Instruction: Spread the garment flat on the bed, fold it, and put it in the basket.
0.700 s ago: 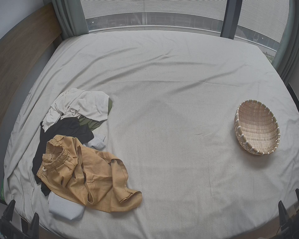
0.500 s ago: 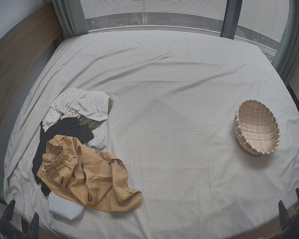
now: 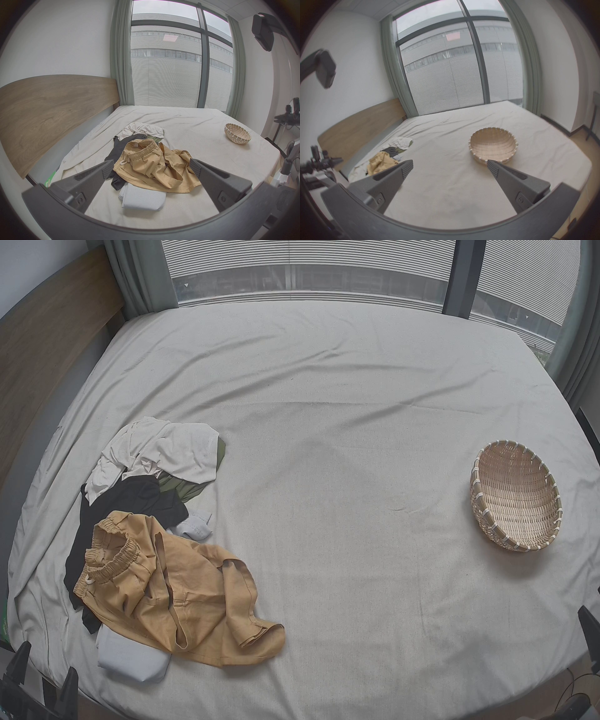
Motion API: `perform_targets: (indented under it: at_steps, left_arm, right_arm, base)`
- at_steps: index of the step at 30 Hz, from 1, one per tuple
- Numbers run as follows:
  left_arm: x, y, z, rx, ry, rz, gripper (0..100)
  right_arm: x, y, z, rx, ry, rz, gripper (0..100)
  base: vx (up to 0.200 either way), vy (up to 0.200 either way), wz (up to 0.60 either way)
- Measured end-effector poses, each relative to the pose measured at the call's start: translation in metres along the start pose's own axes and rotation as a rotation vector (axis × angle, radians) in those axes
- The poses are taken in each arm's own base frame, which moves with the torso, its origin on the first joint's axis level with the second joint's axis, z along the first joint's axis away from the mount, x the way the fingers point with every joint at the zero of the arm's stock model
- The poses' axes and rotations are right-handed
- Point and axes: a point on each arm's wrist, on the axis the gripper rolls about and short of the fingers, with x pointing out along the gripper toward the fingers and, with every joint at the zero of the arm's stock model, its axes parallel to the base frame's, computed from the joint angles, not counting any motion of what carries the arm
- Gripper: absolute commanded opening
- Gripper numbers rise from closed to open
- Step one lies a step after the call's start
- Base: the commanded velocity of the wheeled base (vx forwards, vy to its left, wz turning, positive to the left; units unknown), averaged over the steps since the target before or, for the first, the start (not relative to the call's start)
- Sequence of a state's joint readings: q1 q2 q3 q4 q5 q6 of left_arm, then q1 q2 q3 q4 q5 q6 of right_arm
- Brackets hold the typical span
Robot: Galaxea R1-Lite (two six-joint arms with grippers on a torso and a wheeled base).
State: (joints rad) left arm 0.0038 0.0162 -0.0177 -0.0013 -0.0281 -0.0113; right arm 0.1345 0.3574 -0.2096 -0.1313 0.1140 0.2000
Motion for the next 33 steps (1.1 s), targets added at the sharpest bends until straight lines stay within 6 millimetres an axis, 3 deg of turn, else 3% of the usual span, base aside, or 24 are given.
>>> perform_targets:
  at_steps: [8,15,25,33]
  left_arm:
    - [0.000,0.000,0.000,0.000,0.000,-0.001,100]
    - [0.000,0.000,0.000,0.001,0.000,-0.001,100]
    - [0.000,0.000,0.000,0.001,0.000,-0.001,100]
    - [0.000,0.000,0.000,0.001,0.000,-0.001,100]
  right_arm:
    - [0.044,0.005,0.029,0.068,0.129,0.114,100]
    - [0.091,0.010,0.036,0.084,0.202,0.179,100]
    - [0.155,0.026,0.016,0.088,0.355,0.294,100]
    - [0.190,0.057,-0.011,0.135,0.538,0.415,100]
  base:
    - [0.000,0.000,0.00]
    - [0.000,0.000,0.00]
    - [0.000,0.000,0.00]
    - [0.000,0.000,0.00]
